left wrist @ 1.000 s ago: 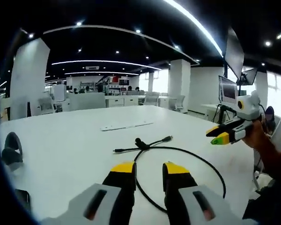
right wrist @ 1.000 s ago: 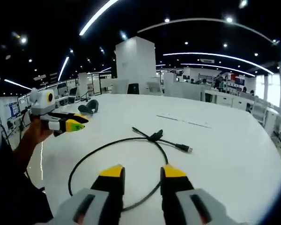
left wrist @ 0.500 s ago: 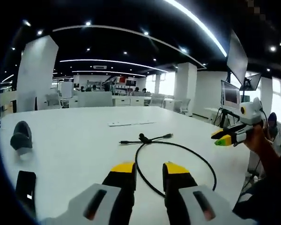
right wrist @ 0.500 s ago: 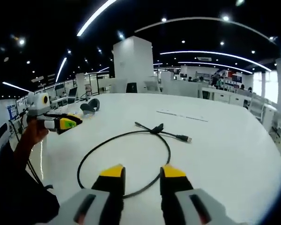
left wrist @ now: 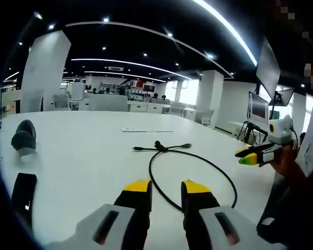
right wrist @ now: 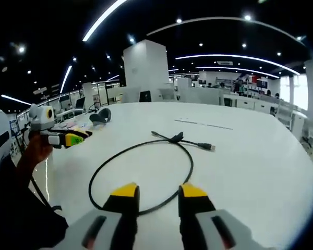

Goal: Find the charging cable on the desk, coil it up and secure with Velcro.

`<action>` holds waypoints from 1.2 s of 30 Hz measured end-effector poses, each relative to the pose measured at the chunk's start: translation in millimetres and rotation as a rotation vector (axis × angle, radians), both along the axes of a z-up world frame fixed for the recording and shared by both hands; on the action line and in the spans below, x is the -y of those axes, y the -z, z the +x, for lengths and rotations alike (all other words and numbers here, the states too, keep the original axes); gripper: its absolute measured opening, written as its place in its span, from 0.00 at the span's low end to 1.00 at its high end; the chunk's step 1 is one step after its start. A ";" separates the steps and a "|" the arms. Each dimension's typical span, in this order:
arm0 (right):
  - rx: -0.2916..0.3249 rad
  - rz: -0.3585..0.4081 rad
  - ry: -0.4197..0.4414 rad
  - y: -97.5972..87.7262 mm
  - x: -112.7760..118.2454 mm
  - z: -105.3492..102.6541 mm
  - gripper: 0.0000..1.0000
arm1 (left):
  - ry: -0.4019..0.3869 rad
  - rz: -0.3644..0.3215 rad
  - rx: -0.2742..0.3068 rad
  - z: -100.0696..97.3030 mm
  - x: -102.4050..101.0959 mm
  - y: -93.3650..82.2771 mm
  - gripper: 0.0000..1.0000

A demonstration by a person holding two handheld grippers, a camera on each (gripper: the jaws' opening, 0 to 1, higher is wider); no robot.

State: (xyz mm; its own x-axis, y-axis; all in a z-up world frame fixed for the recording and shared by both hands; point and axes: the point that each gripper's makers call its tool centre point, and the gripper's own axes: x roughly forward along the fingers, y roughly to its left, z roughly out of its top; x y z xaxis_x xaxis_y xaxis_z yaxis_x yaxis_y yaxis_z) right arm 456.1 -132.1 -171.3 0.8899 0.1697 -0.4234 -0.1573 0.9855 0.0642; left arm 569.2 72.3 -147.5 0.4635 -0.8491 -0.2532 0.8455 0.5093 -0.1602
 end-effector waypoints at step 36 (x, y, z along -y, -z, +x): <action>-0.014 0.036 -0.008 5.7 -4.3 -4.7 0.32 | 0.007 -0.003 0.005 -5.5 5.5 0.0 0.23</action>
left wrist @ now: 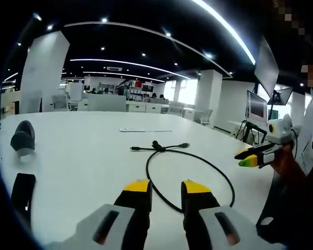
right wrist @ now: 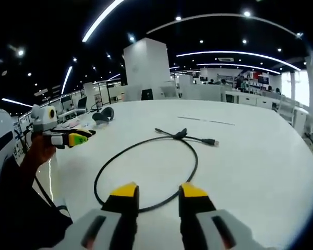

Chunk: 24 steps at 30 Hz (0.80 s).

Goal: Find the charging cable on the desk, coil it up and secure with Velcro.

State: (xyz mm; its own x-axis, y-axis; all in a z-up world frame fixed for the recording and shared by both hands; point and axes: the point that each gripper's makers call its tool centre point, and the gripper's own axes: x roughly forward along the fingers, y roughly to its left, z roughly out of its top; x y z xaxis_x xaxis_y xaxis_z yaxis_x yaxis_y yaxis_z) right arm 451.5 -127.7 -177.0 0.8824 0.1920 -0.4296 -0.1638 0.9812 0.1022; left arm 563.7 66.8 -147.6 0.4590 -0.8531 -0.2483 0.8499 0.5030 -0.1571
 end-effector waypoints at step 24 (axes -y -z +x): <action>-0.011 -0.003 0.011 4.5 3.4 -3.1 0.31 | 0.002 0.008 -0.014 -2.8 0.8 6.5 0.23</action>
State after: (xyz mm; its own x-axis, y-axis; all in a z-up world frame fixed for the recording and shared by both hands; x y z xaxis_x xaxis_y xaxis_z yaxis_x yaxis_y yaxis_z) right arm 448.4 -131.2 -181.5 0.8793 0.1814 -0.4403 -0.1523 0.9832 0.1010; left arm 560.9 66.0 -154.0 0.4540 -0.8519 -0.2610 0.8486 0.5028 -0.1647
